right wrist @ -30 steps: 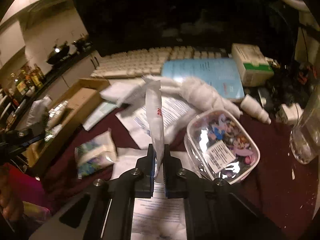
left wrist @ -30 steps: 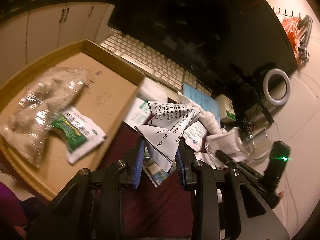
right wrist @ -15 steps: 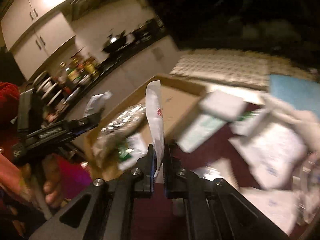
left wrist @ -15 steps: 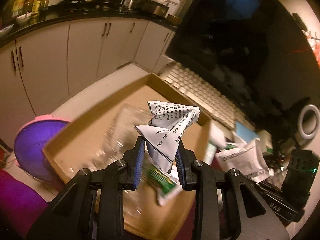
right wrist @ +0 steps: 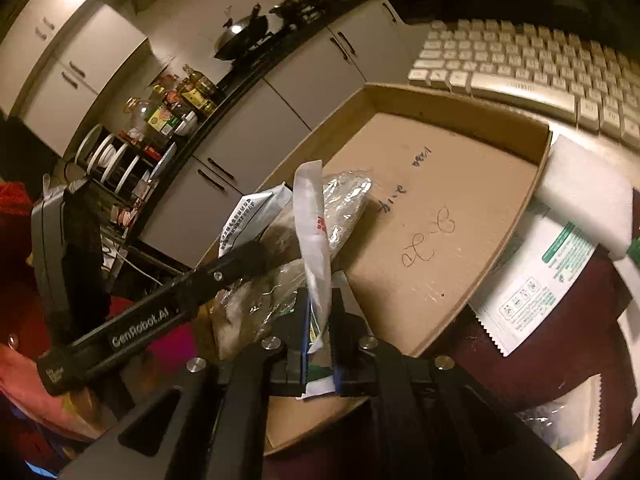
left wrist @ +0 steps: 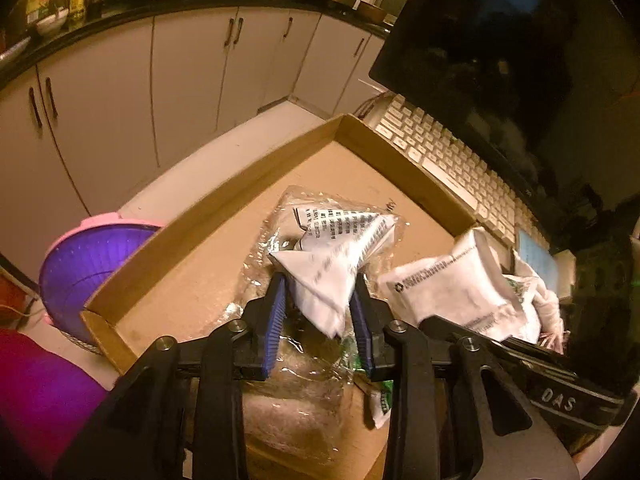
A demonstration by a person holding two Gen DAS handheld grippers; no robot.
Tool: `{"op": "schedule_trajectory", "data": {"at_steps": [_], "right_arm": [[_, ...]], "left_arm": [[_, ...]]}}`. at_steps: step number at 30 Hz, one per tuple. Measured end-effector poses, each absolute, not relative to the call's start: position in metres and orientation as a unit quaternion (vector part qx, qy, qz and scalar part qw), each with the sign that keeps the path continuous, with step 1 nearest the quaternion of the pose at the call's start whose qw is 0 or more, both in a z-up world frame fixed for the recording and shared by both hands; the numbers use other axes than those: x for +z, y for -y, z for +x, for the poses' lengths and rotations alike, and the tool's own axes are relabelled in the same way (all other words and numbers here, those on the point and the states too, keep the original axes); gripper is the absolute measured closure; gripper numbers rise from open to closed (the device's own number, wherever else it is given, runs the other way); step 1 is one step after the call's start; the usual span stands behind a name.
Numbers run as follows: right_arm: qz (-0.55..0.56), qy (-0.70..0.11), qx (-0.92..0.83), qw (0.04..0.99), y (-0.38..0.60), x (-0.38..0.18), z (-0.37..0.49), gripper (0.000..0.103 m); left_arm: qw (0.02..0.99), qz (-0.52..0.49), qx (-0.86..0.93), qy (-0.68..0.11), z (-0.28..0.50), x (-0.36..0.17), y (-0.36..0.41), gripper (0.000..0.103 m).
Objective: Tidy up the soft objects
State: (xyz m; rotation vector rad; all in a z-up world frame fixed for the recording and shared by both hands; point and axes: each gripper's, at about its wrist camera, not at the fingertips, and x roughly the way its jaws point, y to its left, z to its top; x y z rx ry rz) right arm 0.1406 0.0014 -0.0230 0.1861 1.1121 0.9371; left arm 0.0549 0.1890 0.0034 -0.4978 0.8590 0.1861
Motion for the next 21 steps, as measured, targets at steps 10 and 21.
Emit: {"op": "schedule_trajectory", "data": {"at_steps": [10,21], "right_arm": [[0.12,-0.495,0.446,0.736,0.026,-0.009,0.119,0.037],[0.096,-0.397,0.379,0.83,0.137,-0.002,0.05,0.027]], "left_arm": [[0.883,-0.248,0.094,-0.387,0.041,0.012,-0.185,0.066],[0.908,-0.22,-0.031,-0.356,0.005,0.033,-0.106,0.028]]}}
